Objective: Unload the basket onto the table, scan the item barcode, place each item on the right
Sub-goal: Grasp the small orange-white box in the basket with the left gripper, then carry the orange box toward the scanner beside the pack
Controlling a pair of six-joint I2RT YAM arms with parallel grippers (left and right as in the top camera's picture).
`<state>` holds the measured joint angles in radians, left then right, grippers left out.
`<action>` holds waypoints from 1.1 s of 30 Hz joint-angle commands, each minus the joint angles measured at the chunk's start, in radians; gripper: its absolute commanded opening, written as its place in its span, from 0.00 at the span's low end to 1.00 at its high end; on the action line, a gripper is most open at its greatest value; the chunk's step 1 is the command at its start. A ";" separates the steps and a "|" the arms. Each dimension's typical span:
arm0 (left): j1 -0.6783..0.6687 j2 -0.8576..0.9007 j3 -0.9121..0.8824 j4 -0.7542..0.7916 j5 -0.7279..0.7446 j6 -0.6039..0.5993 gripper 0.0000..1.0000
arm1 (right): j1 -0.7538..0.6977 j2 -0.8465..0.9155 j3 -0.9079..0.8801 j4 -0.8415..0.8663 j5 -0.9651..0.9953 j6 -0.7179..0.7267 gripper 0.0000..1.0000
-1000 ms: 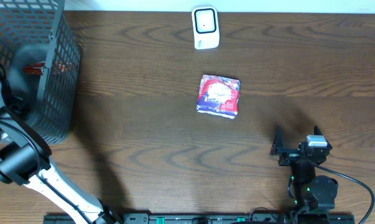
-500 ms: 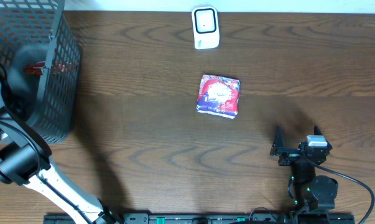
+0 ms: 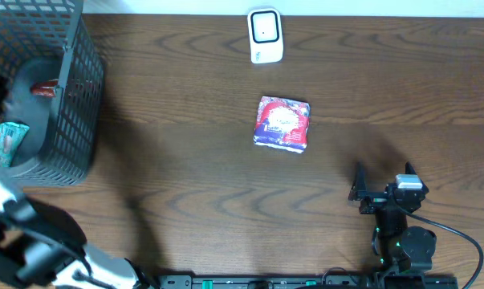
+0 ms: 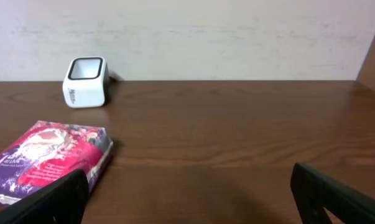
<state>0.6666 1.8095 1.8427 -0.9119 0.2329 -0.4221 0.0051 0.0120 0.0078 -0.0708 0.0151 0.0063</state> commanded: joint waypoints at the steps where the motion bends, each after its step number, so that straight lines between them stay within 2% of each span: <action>1: -0.005 -0.107 0.025 0.036 0.177 -0.028 0.07 | 0.010 -0.005 -0.002 -0.004 -0.006 -0.003 0.99; 5: -0.034 -0.188 0.025 0.065 0.294 -0.037 0.07 | 0.010 -0.005 -0.002 -0.004 -0.006 -0.003 0.99; 10: -0.133 -0.241 0.025 0.116 0.471 -0.046 0.07 | 0.010 -0.005 -0.002 -0.004 -0.006 -0.003 0.99; 21: -0.528 -0.254 0.024 0.079 0.473 0.136 0.07 | 0.010 -0.005 -0.002 -0.004 -0.006 -0.003 0.99; 25: -0.671 -0.249 0.015 0.060 0.342 0.142 0.07 | 0.010 -0.005 -0.002 -0.004 -0.006 -0.003 0.99; 27: -0.742 -0.243 0.009 0.027 0.229 0.142 0.07 | 0.010 -0.005 -0.002 -0.004 -0.006 -0.003 0.99; 29: -0.839 -0.228 -0.001 -0.021 0.057 0.142 0.07 | 0.010 -0.005 -0.002 -0.004 -0.006 -0.003 0.99; 33: -0.946 -0.196 -0.032 -0.033 -0.126 0.142 0.07 | 0.010 -0.005 -0.002 -0.004 -0.006 -0.003 0.99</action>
<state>-0.2081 1.5784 1.8397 -0.9382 0.3477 -0.3042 0.0051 0.0120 0.0078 -0.0711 0.0151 0.0067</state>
